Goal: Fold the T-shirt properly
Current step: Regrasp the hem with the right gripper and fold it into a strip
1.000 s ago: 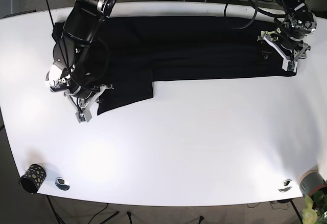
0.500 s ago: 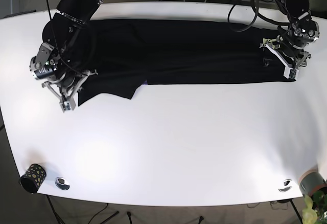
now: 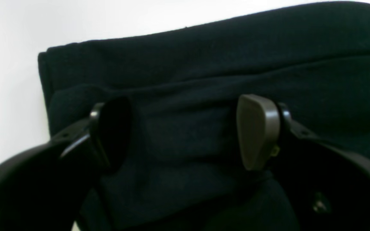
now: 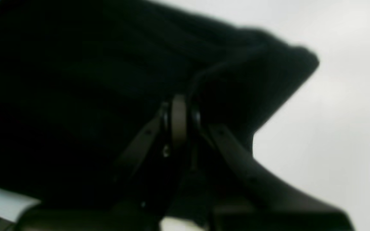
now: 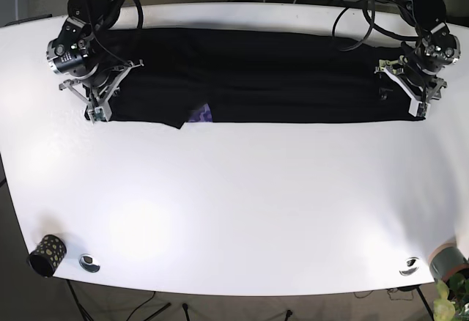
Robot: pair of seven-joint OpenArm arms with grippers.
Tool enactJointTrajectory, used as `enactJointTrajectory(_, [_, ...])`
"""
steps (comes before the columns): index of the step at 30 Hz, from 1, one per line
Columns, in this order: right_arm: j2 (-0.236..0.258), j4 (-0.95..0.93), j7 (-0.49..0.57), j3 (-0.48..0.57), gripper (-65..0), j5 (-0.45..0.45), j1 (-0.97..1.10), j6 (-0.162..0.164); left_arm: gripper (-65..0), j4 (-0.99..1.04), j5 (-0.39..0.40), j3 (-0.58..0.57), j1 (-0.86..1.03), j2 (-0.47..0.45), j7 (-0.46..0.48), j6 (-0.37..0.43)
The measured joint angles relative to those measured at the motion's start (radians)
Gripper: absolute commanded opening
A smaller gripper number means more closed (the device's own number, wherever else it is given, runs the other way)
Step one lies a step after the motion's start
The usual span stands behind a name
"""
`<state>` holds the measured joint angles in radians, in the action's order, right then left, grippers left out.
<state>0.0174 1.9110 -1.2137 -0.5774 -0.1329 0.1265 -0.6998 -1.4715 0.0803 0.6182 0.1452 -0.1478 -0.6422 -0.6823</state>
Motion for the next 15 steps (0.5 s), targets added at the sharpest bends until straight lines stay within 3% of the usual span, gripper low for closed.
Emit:
enactJointTrajectory(3, [-0.008,-0.004,0.001,-0.032,-62.6,0.001,0.009,0.0,-17.9,0.002,-0.001,0.0,-0.007,0.0,-0.01,0.0])
enactJointTrajectory(6, [-0.007,-0.034,0.005,-0.057,-46.6,-0.001,0.005,0.0,-17.9,0.002,-0.001,0.0,-0.01,0.0,-0.013,0.0])
enactJointTrajectory(10, [-0.007,-0.084,0.007,-0.119,-20.0,-0.001,-0.003,0.0,-17.9,0.002,-0.002,0.0,-0.021,0.0,-0.017,-0.001])
enactJointTrajectory(13, [-0.006,-0.088,0.004,-0.175,-7.0,0.007,-0.016,0.0,-17.9,0.003,-0.014,0.0,-0.037,0.001,-0.026,-0.002])
enactJointTrajectory(15, [-0.001,-0.057,-0.002,-0.186,-4.8,0.019,-0.021,0.004,-17.9,0.003,-0.016,0.0,-0.043,0.002,-0.039,-0.003])
